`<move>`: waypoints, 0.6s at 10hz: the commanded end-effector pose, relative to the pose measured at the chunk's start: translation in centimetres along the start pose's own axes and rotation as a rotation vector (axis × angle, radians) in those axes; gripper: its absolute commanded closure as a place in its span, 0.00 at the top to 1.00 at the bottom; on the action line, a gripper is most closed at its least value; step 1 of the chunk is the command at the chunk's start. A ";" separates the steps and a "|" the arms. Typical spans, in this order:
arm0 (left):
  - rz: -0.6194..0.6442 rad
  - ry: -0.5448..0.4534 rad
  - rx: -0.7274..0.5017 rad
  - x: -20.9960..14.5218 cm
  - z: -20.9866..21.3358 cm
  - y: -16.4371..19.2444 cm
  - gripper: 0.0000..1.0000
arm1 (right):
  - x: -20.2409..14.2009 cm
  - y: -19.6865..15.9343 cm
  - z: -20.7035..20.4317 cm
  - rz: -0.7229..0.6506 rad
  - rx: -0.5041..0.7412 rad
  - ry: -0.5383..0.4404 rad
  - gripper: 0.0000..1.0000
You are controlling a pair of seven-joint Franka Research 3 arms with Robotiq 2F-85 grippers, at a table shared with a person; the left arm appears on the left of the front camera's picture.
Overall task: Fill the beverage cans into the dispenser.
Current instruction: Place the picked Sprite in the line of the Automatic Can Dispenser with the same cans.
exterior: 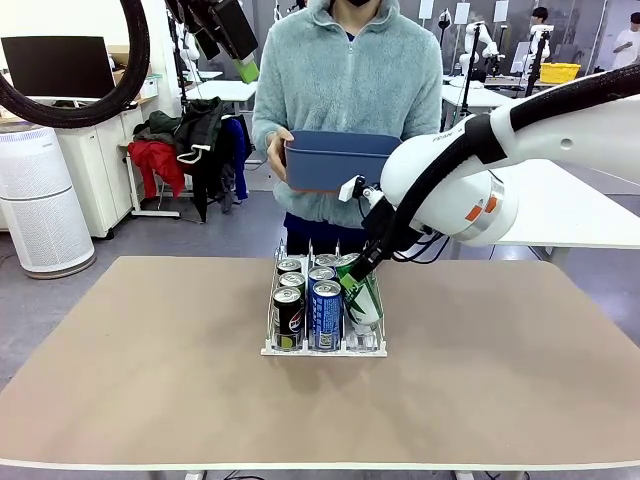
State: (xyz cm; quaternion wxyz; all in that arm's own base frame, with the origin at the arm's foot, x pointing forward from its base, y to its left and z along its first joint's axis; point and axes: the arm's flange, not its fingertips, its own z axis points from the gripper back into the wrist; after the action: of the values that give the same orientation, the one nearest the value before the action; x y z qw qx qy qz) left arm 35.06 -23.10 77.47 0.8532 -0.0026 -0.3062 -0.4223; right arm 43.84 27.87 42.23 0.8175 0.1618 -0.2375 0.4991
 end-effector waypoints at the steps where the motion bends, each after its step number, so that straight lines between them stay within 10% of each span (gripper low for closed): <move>1: -0.007 0.010 -0.004 -0.1 0.2 0.1 1.00 | -0.6 -0.9 -0.9 0.018 -0.011 -0.073 0.58; 6: -0.007 0.010 -0.004 -0.1 0.2 0.1 1.00 | -6.8 -0.7 -1.5 -0.045 -0.055 -0.194 0.58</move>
State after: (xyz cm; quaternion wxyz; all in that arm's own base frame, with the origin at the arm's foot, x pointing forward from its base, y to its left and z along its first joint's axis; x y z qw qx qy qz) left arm 35.06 -23.10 77.48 0.8532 -0.0027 -0.3062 -0.4223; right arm 42.53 24.92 39.32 0.8212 0.2010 -0.2783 0.4559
